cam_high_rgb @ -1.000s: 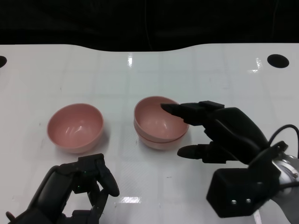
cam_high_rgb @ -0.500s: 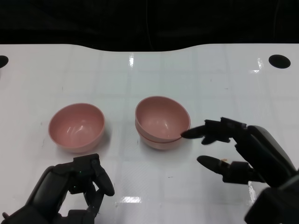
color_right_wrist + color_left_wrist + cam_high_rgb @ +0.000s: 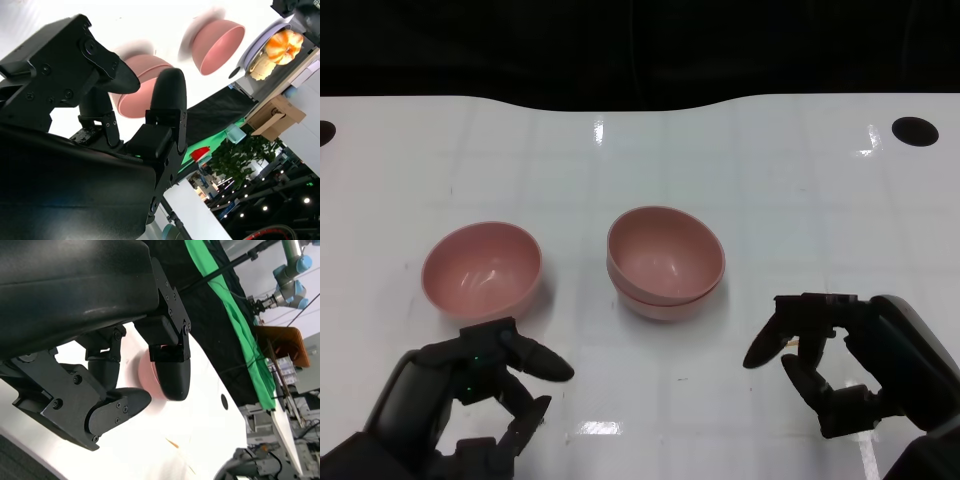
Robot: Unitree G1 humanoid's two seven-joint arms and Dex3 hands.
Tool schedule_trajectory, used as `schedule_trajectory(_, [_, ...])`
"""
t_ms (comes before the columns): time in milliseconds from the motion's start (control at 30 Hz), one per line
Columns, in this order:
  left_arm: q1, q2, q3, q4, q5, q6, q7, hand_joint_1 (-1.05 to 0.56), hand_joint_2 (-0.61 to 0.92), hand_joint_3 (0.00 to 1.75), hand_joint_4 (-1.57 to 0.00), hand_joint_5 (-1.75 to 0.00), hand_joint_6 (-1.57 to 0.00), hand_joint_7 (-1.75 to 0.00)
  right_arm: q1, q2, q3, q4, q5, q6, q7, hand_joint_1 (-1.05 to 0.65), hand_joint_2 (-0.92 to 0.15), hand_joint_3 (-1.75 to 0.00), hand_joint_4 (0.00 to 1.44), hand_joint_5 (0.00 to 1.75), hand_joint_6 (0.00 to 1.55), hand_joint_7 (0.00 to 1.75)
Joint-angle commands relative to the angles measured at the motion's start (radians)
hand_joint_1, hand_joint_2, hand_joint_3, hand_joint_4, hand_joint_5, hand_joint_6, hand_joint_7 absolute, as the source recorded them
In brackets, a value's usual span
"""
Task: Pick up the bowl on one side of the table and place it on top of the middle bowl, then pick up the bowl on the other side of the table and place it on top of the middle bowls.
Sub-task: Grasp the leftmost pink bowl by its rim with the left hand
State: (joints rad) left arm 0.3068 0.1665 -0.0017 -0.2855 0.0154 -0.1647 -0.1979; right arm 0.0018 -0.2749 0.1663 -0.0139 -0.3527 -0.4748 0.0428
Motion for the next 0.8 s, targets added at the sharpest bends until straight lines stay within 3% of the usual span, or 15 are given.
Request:
schedule_trajectory(33, [-0.007, 0.014, 0.019, -0.005, 0.033, -0.001, 0.024, -0.21, 0.85, 0.39, -0.6, -1.13, -0.75, -0.41, -0.007, -0.004, -0.009, -0.003, -0.015, 0.014, -0.005, -0.04, -0.18, -1.66, 0.95, 1.75, 0.87, 1.46])
schedule_trajectory(133, [-0.017, 0.026, 0.027, -0.022, 0.07, 0.018, 0.032, -0.25, 0.91, 0.25, -0.52, -1.01, -0.7, -0.27, -0.003, 0.004, -0.004, -0.008, -0.032, 0.031, -0.01, -0.03, -0.14, -1.71, 0.97, 1.75, 0.85, 1.58])
schedule_trajectory(333, [-0.032, 0.074, 0.043, -0.114, 0.14, 0.142, 0.018, -0.36, 0.92, 0.22, -0.43, -0.68, -0.6, -0.05, 0.003, 0.016, 0.001, -0.006, -0.05, 0.033, -0.019, -0.03, -0.11, -1.73, 0.98, 1.75, 0.83, 1.65])
schedule_trajectory(500, [-0.045, 0.132, 0.024, -0.205, 0.353, 0.224, 0.04, -0.45, 0.92, 0.2, -0.35, -0.58, -0.48, 0.0, 0.019, 0.019, 0.002, -0.016, -0.057, 0.031, -0.018, -0.04, -0.1, -1.72, 0.98, 1.75, 0.82, 1.65])
schedule_trajectory(667, [-0.08, 0.13, -0.013, -0.252, 0.591, 0.282, 0.085, -0.53, 0.92, 0.13, -0.4, -0.53, -0.48, 0.0, 0.032, 0.016, 0.0, -0.032, -0.056, 0.037, -0.012, -0.04, -0.11, -1.72, 0.98, 1.75, 0.81, 1.64])
schedule_trajectory(800, [-0.128, 0.135, -0.06, -0.266, 0.772, 0.351, 0.056, -0.57, 0.92, 0.11, -0.38, -0.49, -0.48, 0.0, 0.035, 0.015, 0.0, -0.041, -0.06, 0.044, -0.011, -0.03, -0.11, -1.71, 0.97, 1.75, 0.81, 1.61])
